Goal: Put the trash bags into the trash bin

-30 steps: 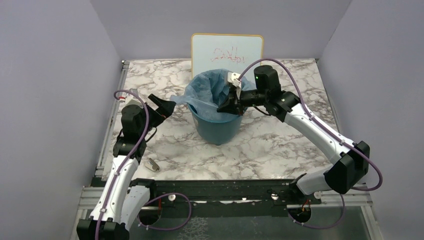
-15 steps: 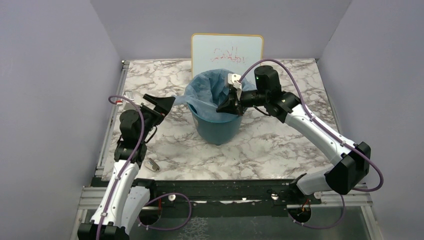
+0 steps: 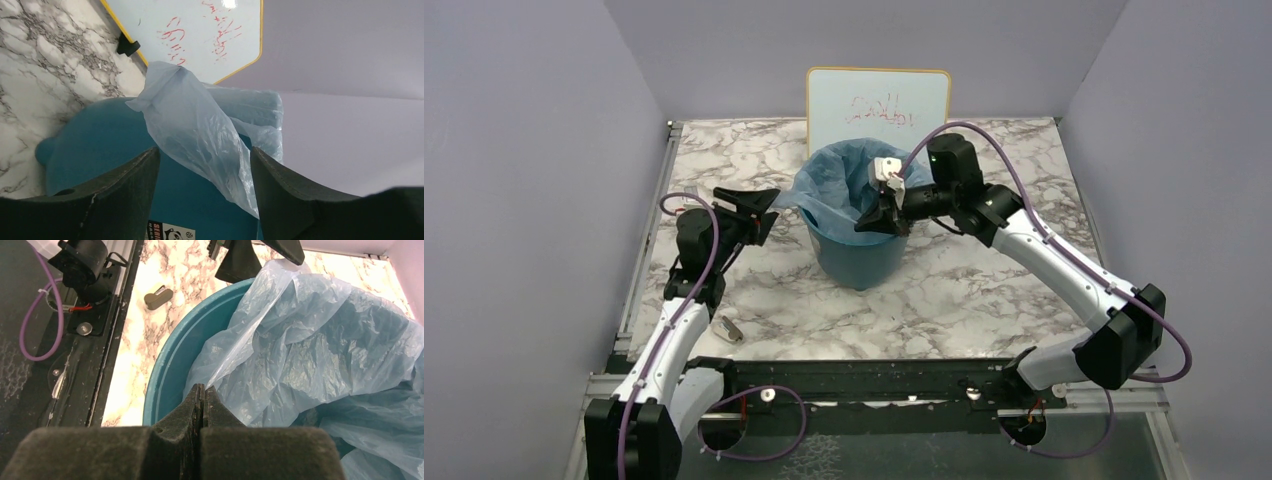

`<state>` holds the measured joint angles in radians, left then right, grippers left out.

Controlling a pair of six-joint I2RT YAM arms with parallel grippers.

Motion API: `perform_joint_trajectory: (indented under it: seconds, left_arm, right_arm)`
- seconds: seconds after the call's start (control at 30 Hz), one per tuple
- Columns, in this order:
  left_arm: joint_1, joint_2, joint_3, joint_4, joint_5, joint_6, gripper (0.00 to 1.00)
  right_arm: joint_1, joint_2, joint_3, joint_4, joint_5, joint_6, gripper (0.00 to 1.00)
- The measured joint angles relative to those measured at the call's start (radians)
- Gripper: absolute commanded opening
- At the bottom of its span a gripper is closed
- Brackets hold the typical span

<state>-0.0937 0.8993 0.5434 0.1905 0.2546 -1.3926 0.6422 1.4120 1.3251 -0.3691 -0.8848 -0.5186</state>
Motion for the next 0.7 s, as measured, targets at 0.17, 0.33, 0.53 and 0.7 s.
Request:
perform_joint_trajectory:
  seconds: [0.17,0.33,0.53,0.7]
  left_arm:
    - [0.000,0.024,-0.005,0.034,0.023,-0.095,0.44]
    - [0.000,0.069,-0.014,0.070,0.040,-0.158,0.00]
    - [0.000,0.098,-0.014,0.091,0.082,-0.168,0.00]
    - [0.000,0.099,-0.014,0.102,0.131,-0.134,0.00]
  right_arm:
    - [0.006,0.000,0.003,-0.037,-0.001,-0.034,0.00]
    - [0.009,0.000,0.005,-0.058,-0.003,-0.058,0.00]
    - [0.013,-0.006,0.015,-0.075,-0.007,-0.073,0.01]
    - [0.013,-0.063,-0.010,-0.032,-0.063,-0.021,0.01]
